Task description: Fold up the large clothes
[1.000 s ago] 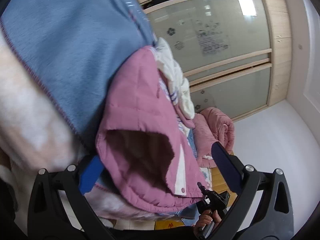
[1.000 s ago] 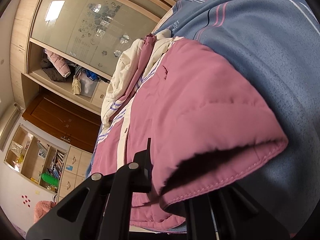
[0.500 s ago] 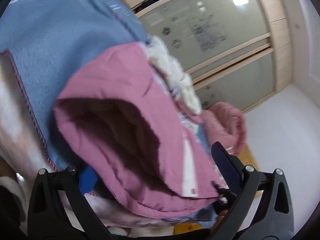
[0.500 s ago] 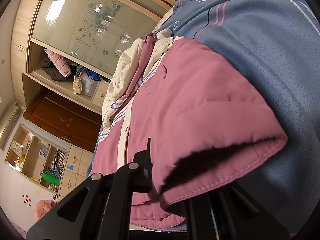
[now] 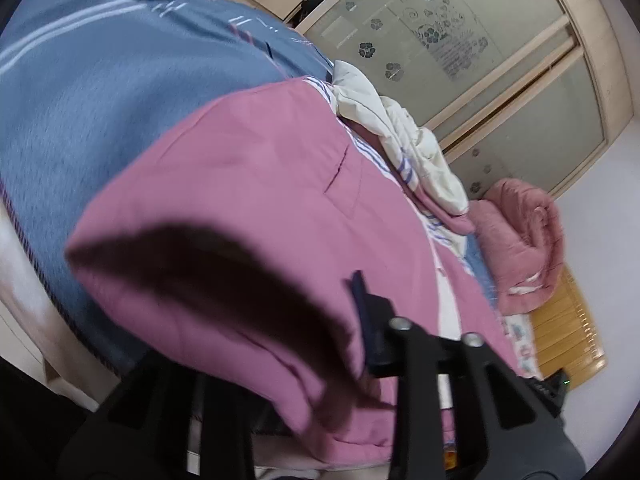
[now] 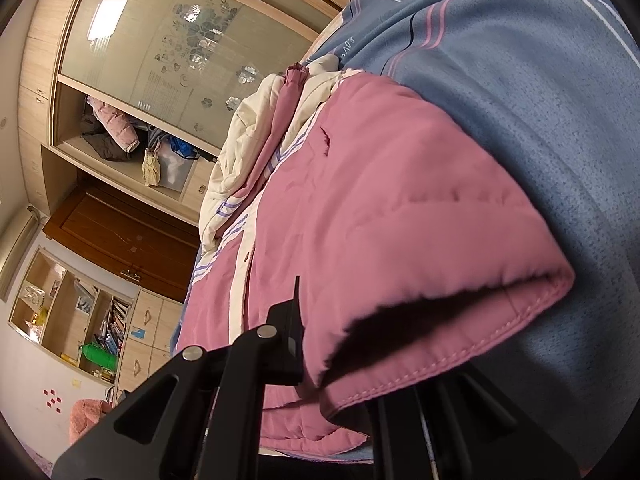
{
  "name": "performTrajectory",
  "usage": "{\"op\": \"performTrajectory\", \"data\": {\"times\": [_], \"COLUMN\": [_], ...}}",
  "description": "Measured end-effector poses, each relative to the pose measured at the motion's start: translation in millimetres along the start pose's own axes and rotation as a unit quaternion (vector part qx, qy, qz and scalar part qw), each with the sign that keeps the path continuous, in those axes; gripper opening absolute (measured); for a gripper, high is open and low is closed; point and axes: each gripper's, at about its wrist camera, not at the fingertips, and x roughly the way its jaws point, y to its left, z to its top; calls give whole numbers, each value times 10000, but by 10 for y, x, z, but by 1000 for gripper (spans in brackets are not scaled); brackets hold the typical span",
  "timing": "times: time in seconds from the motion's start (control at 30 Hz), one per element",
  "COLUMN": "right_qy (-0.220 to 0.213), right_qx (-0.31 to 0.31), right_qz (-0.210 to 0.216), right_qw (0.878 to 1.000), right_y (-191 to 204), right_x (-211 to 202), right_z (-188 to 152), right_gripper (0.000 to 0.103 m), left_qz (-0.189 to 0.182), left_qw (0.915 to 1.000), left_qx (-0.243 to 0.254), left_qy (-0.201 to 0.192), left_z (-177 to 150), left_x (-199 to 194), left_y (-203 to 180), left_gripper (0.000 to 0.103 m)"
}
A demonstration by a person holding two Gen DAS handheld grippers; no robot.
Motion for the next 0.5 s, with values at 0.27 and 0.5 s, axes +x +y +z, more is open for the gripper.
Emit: {"op": "performTrajectory", "data": {"times": [0.27, 0.5], "right_qy": [-9, -35], "right_qx": [15, 31], "right_qz": [-48, -16], "right_qw": [10000, 10000], "right_y": [-3, -15], "right_x": [15, 14], "right_z": [0, -1], "right_gripper": [9, 9], "left_qz": [489, 569], "left_qw": [9966, 9954], "left_qx": [648, 764], "left_qy": [-170, -88], "left_z": [-44, -19], "left_x": [-67, -56], "left_y": [-139, -182], "left_gripper": [8, 8]}}
